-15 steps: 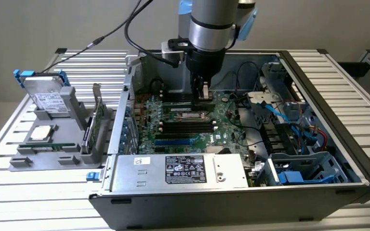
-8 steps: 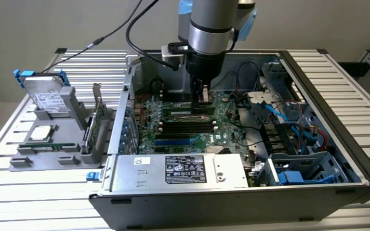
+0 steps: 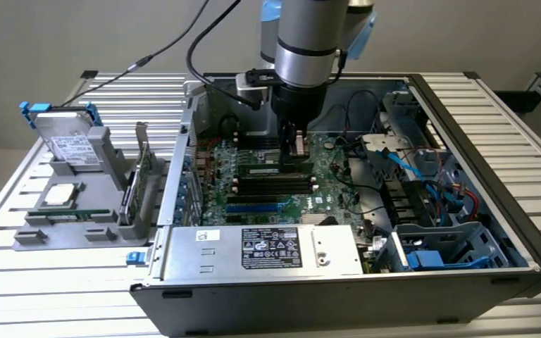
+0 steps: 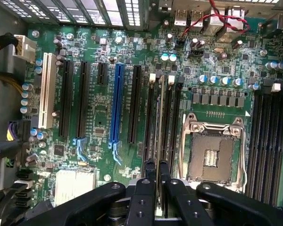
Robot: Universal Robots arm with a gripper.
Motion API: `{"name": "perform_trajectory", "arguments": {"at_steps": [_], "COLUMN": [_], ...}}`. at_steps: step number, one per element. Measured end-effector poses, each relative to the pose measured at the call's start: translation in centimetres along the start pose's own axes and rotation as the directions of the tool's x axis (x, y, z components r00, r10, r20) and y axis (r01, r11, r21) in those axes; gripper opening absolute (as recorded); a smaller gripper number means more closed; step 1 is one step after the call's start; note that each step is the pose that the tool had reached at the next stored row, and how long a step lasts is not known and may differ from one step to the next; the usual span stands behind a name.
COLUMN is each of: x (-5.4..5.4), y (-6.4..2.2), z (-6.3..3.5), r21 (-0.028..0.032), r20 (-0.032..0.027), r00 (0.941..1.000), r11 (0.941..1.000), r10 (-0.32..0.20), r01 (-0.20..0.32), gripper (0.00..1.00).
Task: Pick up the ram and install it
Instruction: 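Insert the ram into the slot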
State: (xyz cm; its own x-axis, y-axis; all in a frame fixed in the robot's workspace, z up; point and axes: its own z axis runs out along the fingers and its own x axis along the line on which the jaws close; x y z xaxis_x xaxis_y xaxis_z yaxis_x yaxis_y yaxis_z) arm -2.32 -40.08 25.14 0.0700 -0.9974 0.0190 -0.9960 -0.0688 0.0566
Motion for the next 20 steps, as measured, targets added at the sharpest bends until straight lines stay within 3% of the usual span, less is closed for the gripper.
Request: {"name": "perform_trajectory", "arguments": {"at_steps": [8,16,20], "x": [0.0,0.0,0.0], "y": [0.04,0.02,0.02], "z": [1.34,1.66,1.76], "r21": [0.001,0.0009,0.0005], "r20": [-0.0026,-0.0038,-0.0106], "r00": [1.0,1.0,0.9999], "r11": [1.0,1.0,1.0], "r10": [0.001,0.001,0.001], "r01": [-0.001,-0.001,-0.001], "gripper": [0.13,0.13,0.13]}}
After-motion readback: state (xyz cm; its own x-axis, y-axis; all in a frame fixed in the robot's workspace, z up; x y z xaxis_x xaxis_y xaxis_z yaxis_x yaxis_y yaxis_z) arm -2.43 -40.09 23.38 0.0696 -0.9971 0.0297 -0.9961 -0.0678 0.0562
